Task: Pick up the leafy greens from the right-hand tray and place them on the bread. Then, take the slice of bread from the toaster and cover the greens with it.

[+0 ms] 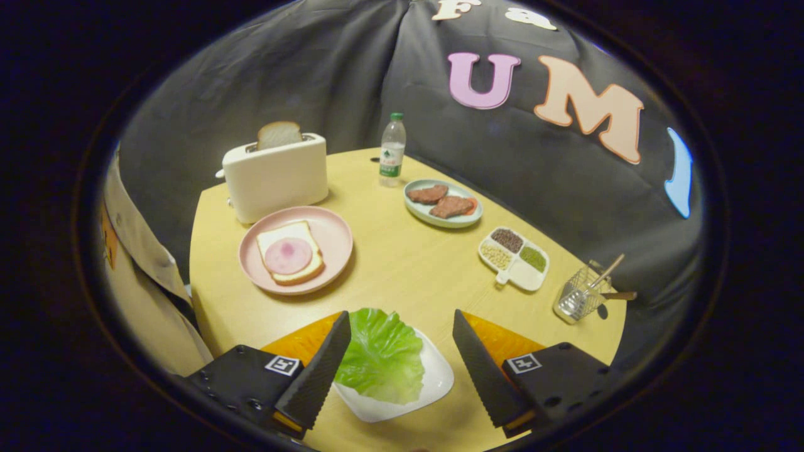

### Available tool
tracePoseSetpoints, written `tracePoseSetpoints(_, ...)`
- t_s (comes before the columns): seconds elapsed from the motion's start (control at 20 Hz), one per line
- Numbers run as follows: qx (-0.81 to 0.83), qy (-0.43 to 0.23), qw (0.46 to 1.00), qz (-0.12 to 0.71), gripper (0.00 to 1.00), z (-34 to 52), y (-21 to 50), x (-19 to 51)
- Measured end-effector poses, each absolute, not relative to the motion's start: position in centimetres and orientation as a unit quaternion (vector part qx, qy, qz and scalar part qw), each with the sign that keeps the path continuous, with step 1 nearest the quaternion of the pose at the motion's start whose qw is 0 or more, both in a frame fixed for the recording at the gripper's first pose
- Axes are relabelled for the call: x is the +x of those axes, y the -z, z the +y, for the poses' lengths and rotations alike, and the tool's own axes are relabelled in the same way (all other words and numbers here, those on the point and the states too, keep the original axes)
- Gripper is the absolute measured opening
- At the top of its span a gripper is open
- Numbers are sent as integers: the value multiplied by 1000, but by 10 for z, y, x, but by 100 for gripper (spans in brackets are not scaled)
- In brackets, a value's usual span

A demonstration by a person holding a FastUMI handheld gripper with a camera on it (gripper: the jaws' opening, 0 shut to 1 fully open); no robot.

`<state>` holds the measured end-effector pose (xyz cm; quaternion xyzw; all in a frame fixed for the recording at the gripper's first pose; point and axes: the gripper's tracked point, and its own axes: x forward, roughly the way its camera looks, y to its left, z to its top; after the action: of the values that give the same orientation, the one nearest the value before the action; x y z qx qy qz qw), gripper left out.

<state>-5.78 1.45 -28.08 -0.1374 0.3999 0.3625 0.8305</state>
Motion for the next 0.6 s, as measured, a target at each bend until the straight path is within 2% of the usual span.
tracePoseSetpoints(0.6, -156, -389, 757, 501, 100, 7, 361, -90)
